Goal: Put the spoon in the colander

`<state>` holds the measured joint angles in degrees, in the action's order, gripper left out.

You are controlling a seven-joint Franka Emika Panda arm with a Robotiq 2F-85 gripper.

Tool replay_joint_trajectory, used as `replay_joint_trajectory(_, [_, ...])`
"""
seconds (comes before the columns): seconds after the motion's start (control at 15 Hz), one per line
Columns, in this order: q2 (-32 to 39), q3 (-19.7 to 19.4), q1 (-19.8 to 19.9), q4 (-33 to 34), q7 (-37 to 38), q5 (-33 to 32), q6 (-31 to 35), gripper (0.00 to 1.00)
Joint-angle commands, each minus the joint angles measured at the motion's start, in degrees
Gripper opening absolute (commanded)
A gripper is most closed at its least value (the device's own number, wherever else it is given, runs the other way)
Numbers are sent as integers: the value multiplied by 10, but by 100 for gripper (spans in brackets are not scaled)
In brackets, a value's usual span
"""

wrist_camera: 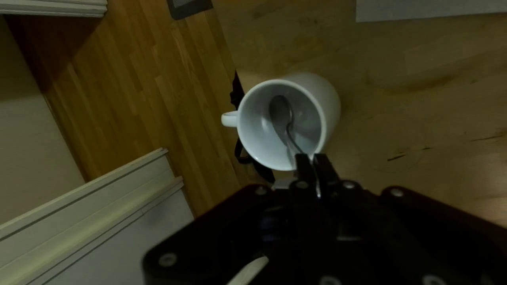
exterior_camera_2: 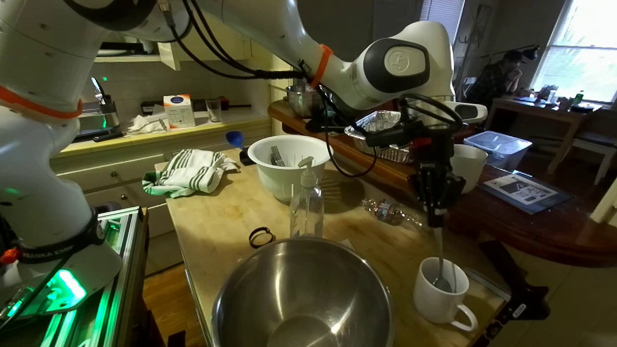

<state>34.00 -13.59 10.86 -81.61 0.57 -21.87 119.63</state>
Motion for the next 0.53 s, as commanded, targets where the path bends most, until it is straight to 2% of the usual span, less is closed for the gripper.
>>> replay_joint_trajectory(0.0, [-20, -5, -3, -10, -9, -8, -18, 2])
replay_joint_trajectory(0.47, [-63, 3, -1, -31, -18, 0, -12, 2])
